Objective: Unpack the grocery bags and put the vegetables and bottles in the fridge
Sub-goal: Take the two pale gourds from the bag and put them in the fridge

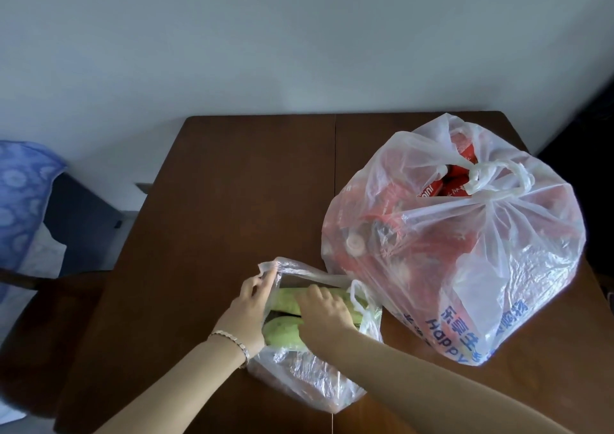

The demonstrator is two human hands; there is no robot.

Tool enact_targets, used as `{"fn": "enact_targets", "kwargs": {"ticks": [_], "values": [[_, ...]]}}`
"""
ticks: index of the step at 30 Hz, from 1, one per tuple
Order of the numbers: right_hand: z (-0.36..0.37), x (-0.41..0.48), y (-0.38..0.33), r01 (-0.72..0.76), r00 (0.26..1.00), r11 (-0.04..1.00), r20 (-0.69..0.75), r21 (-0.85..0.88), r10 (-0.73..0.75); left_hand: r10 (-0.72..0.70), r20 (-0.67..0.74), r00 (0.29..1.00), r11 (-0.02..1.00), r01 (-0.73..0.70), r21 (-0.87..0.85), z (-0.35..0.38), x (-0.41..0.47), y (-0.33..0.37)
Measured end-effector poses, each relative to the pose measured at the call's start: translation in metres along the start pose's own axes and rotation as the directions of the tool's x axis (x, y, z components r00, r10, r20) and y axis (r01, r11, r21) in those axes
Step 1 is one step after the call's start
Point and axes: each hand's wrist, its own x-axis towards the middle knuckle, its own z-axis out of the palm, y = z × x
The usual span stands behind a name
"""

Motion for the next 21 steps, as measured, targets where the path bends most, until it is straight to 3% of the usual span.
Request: {"fn": "enact_targets", "kwargs": {"ticks": [2,6,9,14,18,21], "values": [[0.006,0.014,0.007,-0.124,0.992,0.992,0.025,0.006,0.124,-0.063,0.025,0.998,0.997,0.062,0.036,-0.003,-0.002,0.001],[0.007,0.022,0.028,-0.128,0.976,0.991,0.171,-0.034,0.132,-0.146,0.052,0.988,0.986,0.141,0.09,-0.008,-0.006,-0.001],[0.005,0.031,0.041,-0.152,0.97,0.988,0.192,0.007,0.148,-0.16,0.051,0.986,0.983,0.155,0.097,-0.01,-0.008,-0.004],[-0.004,0.017,0.046,-0.037,0.994,0.993,0.094,-0.108,0.047,-0.155,0.062,0.986,0.985,0.15,0.081,-0.01,-0.004,0.0],[-0.022,-0.015,0.05,0.002,0.999,0.99,-0.051,0.14,0.006,-0.14,0.039,0.989,0.989,0.138,0.057,-0.013,0.003,-0.002],[-0.037,-0.045,0.058,0.069,0.995,0.975,-0.089,0.212,-0.051,-0.094,0.027,0.995,0.993,0.092,0.069,-0.018,0.005,-0.006]]}}
